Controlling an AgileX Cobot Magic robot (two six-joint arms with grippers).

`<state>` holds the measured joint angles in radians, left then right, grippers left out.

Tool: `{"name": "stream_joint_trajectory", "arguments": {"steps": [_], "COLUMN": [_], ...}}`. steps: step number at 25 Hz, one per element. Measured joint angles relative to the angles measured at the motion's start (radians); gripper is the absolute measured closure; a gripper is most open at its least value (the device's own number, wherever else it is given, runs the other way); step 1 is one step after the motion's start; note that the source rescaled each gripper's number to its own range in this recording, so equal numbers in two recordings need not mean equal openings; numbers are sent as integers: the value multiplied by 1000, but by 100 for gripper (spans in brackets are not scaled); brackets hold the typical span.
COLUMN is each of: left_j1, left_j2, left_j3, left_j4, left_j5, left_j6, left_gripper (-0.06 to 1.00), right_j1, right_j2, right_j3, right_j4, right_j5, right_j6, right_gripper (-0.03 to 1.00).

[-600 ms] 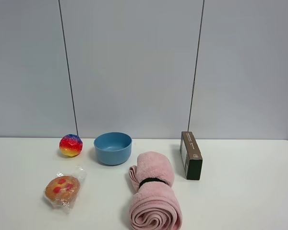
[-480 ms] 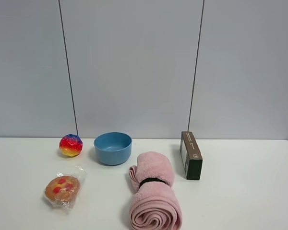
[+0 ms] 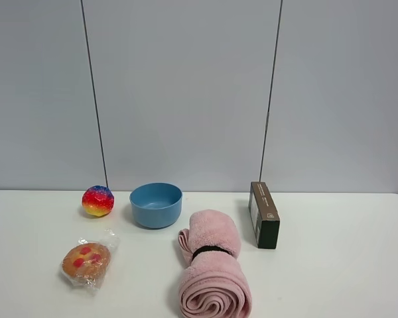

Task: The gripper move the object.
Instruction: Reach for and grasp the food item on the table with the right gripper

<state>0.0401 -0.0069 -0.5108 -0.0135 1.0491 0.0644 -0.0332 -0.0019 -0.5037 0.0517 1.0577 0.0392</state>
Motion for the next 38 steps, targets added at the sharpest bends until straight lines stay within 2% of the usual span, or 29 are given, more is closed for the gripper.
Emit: {"name": "stream_joint_trajectory", "arguments": {"steps": [15, 19, 27, 32, 34, 38], "left_j1": [0, 0, 0, 0, 0, 0], "left_j2": [0, 0, 0, 0, 0, 0], "left_j3": [0, 0, 0, 0, 0, 0], "left_j4": [0, 0, 0, 0, 0, 0], "left_j5": [0, 0, 0, 0, 0, 0], "left_j6": [0, 0, 0, 0, 0, 0], "left_gripper": [-6, -6, -6, -6, -6, -6], "right_j1": [0, 0, 0, 12, 21, 22], "right_j2": [0, 0, 0, 6, 50, 209], "right_j3": [0, 0, -4, -28, -32, -80], "right_j4": [3, 57, 90, 243, 345, 624], "right_j5": [0, 0, -14, -143, -157, -167], "right_j6": [3, 10, -8, -67, -162, -458], "right_gripper": [-3, -3, -3, -3, -3, -3]}}
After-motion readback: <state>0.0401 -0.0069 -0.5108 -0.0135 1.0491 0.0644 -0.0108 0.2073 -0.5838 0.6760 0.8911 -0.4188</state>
